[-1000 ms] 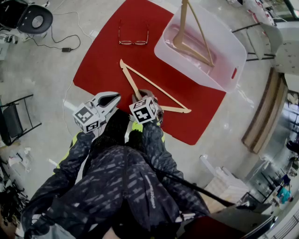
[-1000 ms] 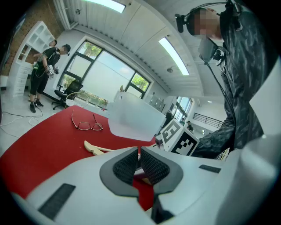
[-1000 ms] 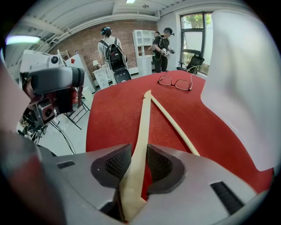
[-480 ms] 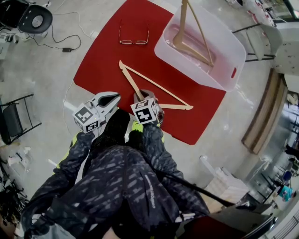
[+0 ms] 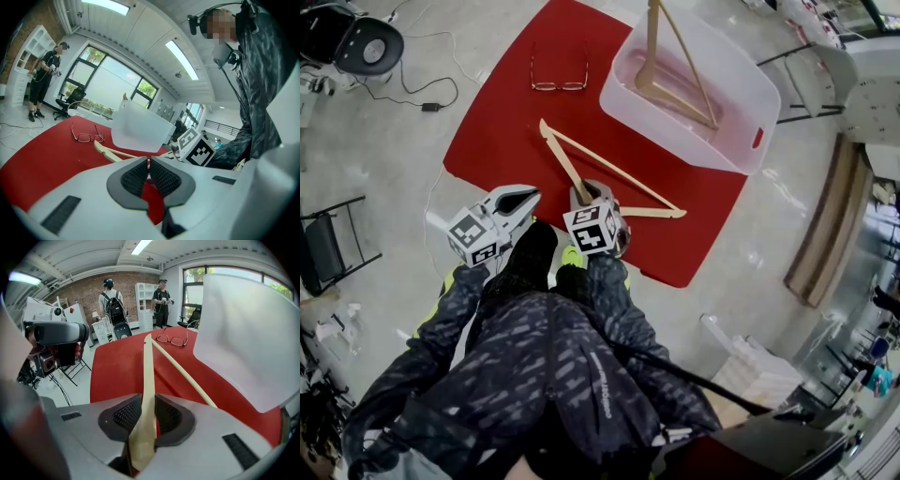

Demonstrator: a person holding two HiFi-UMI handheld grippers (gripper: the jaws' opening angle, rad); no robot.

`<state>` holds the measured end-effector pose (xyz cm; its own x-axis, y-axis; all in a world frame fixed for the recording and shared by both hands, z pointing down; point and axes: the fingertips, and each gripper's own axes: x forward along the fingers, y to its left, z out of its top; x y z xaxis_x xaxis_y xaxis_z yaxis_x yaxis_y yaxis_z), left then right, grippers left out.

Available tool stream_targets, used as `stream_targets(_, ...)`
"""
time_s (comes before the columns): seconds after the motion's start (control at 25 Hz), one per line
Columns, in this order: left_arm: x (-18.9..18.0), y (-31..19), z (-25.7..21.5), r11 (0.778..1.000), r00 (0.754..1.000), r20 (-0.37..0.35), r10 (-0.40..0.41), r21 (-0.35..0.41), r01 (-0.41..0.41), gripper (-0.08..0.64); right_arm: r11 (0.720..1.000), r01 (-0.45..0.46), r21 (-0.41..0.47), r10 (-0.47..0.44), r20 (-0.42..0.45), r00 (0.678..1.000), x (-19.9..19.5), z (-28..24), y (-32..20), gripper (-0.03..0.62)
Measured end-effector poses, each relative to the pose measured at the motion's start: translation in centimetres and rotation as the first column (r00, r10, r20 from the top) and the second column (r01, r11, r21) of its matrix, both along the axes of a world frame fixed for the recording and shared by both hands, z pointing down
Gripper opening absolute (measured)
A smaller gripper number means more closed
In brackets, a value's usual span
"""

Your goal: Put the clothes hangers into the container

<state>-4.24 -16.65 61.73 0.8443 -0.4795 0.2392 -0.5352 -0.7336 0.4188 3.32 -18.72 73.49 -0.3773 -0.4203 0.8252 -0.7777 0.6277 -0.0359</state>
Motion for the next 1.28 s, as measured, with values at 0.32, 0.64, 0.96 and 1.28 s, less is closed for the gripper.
stream_targets(0.32,1.8,0.9,-1.6,0.999,1.000,-0.001,0.017,0.036,-0.017,0.012,0.994,-0.022,0.103,0.021,0.012,1.000,1.3,-2.9,-0.1,0.092)
stream_targets(0.64,3.8,2.8,-3.3,0.997,1.000,-0.003,0.027,0.067,-0.026,0.012,0.980,-0.031,0.197,0.029,0.016,0.999,2.8,-6.2,0.8,0.091)
stream_targets(0.96,5.9,4.6,-5.5,0.992,1.000,-0.007,0.028,0.121,-0.027,0.013,0.955,-0.044,0.294,0.039,0.022,0.999,4.8,-9.5,2.0,0.091)
stream_targets(1.28,7.2,6.2,-7.0,0.988,1.000,0.003,0.006,0.157,-0.006,0.012,0.926,-0.047,0.375,0.041,0.025,0.999,6.9,-12.5,3.2,0.091)
